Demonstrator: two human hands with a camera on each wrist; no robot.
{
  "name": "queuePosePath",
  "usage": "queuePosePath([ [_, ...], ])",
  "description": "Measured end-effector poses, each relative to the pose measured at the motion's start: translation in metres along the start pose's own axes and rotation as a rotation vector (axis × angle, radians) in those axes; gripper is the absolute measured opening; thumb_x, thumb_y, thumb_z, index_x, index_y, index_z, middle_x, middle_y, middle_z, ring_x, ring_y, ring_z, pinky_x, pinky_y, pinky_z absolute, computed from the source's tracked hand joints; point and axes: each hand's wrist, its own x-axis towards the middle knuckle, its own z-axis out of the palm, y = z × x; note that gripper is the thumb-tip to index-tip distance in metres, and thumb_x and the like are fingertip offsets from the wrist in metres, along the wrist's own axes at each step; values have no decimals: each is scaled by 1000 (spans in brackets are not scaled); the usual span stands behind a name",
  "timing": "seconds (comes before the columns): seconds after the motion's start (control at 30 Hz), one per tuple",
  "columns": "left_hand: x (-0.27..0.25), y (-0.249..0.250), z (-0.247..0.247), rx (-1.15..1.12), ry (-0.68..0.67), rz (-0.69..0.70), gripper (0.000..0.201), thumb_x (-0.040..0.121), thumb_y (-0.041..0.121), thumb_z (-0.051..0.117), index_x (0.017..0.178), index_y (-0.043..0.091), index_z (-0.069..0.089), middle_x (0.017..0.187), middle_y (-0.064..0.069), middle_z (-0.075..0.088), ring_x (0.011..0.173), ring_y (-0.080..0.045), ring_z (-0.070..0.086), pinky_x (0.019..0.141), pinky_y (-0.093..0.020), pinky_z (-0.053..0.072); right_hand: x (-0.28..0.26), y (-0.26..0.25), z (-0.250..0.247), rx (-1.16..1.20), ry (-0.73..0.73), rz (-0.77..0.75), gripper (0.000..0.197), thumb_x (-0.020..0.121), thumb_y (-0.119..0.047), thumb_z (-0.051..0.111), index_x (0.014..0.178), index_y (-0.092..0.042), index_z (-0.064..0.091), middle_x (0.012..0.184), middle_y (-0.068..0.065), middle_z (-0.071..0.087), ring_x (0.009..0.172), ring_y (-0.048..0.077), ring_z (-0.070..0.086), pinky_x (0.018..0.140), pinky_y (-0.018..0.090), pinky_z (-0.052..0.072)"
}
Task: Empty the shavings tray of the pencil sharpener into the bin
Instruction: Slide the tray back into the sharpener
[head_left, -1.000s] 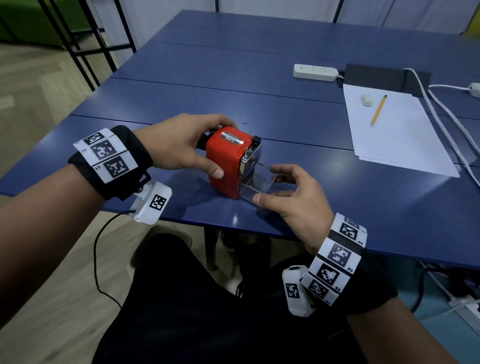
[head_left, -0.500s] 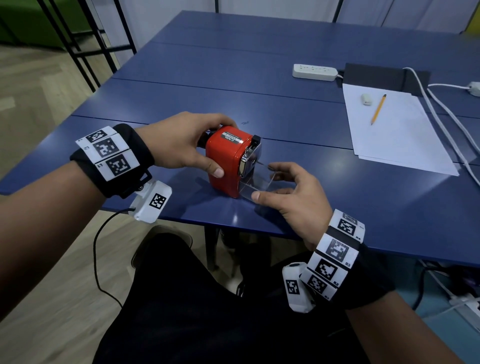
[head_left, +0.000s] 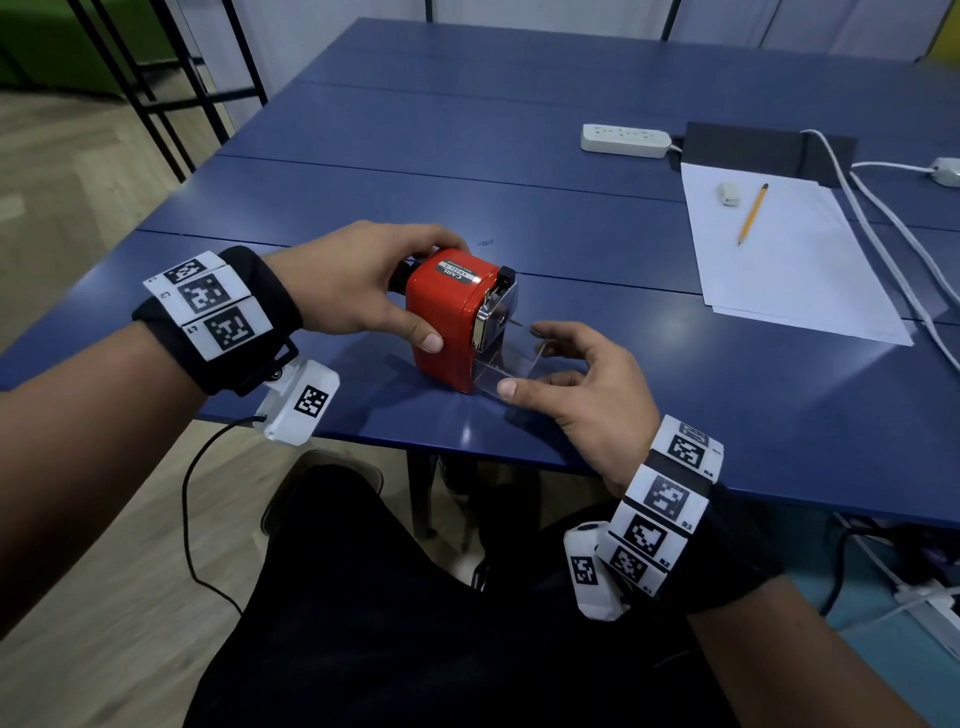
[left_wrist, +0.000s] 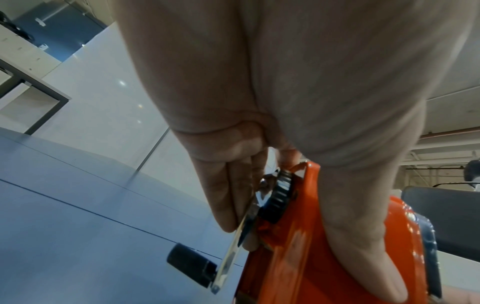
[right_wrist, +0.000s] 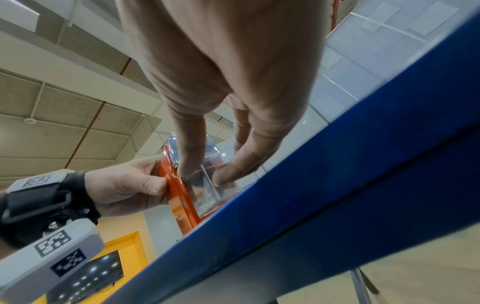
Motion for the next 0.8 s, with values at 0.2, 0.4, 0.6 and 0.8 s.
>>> queuePosePath([
  [0.2, 1, -2, -1, 9, -12, -10, 96, 65, 55, 89, 148, 32, 48, 135, 11, 63, 121, -9, 62, 105, -30, 52, 1, -1, -1, -34, -2, -20, 71, 65, -27, 101, 130, -29, 71, 108, -18, 72, 79, 12, 78, 88, 43, 65],
  [0.4, 2, -1, 0, -7, 5, -7, 92, 66, 49, 91, 146, 33, 50, 129, 16, 65, 118, 1, 62, 104, -27, 51, 4, -1, -2, -111, 4, -57, 70, 66, -31, 100, 130, -31, 72, 105, -20, 72, 75, 6, 78, 79, 30, 62],
  [0.6, 1, -1, 0, -8, 2, -5, 91, 66, 51, 91, 145, 33, 51, 130, 15, 66, 120, -7, 64, 107, -36, 53, 4, -2, 0, -171, 26, -88, 69, 68, -33, 99, 131, -28, 72, 104, -21, 71, 74, 0, 75, 63, 8, 51],
  [0.8, -1, 2, 0, -18, 5, -12, 93, 64, 53, 89, 146, 33, 50, 132, 14, 65, 121, -8, 64, 108, -37, 53, 6, -6, 4, -201, 28, -102, 71, 70, -34, 98, 135, -27, 70, 101, -23, 70, 76, -1, 75, 64, 5, 50],
])
